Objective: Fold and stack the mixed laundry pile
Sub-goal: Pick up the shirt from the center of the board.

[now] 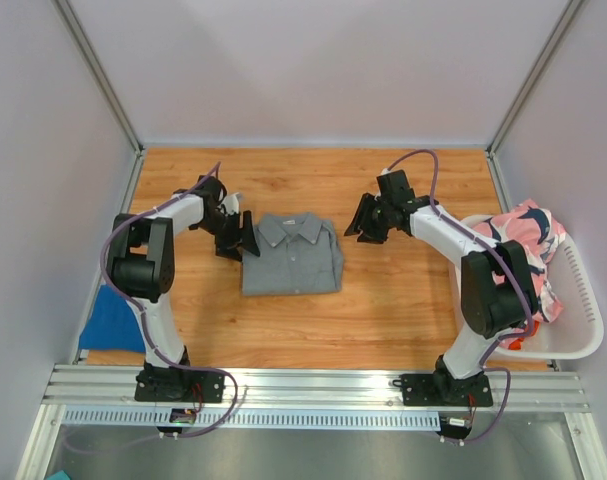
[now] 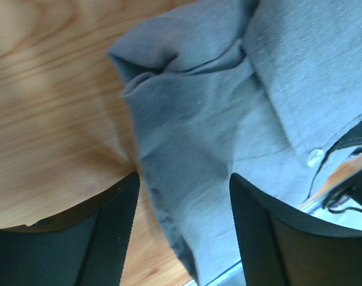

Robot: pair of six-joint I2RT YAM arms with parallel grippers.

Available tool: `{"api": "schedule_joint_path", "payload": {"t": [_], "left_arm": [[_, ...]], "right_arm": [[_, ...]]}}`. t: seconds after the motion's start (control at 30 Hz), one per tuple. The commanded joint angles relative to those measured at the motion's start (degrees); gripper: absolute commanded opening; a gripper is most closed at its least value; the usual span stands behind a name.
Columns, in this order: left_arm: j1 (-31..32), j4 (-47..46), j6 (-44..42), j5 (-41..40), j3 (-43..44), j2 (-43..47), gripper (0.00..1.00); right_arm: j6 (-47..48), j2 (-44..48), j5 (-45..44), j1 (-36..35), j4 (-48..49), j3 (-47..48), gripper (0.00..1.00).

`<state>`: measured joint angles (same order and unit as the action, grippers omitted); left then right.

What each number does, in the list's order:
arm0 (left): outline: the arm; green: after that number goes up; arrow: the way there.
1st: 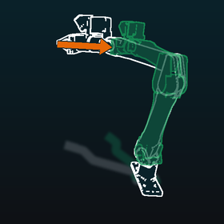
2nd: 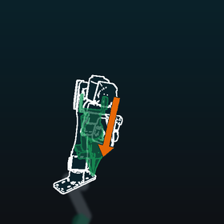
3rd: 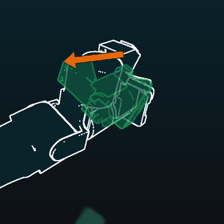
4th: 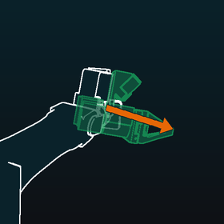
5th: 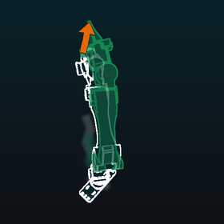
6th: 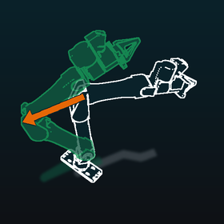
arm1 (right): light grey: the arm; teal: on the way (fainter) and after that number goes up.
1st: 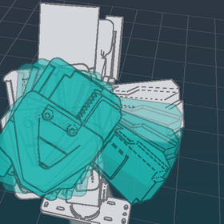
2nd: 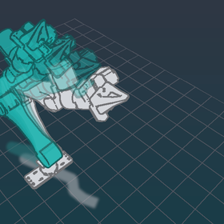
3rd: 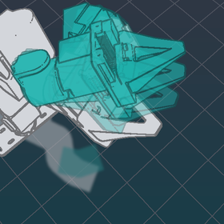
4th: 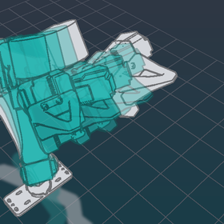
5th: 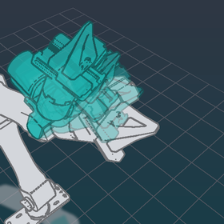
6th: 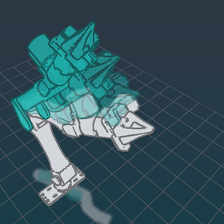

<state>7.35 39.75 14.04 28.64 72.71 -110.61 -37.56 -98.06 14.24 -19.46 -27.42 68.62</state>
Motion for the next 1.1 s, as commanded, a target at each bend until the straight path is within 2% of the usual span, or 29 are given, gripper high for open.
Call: {"api": "schedule_joint_path", "payload": {"t": [0.0,0.2,0.27,0.3,0.37,0.4,0.47,0.6,0.63,0.77,0.87,1.07], "left_arm": [[1.6,-3.1,2.7,3.3,-1.0,-3.4,0.7],[3.0,-4.8,3.8,6.8,-1.3,-5.3,0.59],[2.9,-4.3,3.4,6.8,-0.5,-6.5,0.44],[2.8,-4.3,3.1,7.0,-0.2,-6.8,0.31],[2.4,-3.1,1.2,8.0,1.2,-6.6,0.16],[2.2,-2.5,0.6,8.0,1.6,-6.2,0.0],[1.3,-0.9,-0.9,8.4,2.1,-3.9,0.0],[0.9,5.0,-9.8,7.0,2.9,1.4,0.0],[0.9,9.4,-15.8,5.7,3.8,2.2,0.0],[0.9,19.6,-29.9,-2.5,4.3,6.0,0.0],[0.9,24.2,-37.6,-8.0,2.2,11.1,0.0],[0.9,32.9,-46.4,-15.3,1.4,16.6,0.0]], "right_arm": [[0.8,1.0,-1.7,0.0,0.1,0.2,0.45],[1.0,1.2,-2.2,0.0,-0.5,1.3,0.45],[1.3,1.3,-2.8,0.1,-1.2,2.0,0.45],[1.5,1.6,-2.9,0.1,-1.7,2.1,0.45],[2.0,1.9,-3.4,0.1,-2.2,2.4,0.45],[2.0,2.5,-3.8,0.2,-2.6,2.3,0.45],[2.1,3.0,-4.0,0.3,-3.1,2.1,0.45],[2.7,4.9,-4.9,0.8,-3.4,0.6,0.45],[3.0,5.3,-5.1,0.8,-3.5,0.4,0.45],[3.9,6.0,-5.7,0.9,-4.3,0.2,0.45],[4.2,6.2,-5.9,1.0,-4.6,0.0,0.45],[4.2,6.1,-5.5,1.0,-4.5,0.3,0.45]]}}
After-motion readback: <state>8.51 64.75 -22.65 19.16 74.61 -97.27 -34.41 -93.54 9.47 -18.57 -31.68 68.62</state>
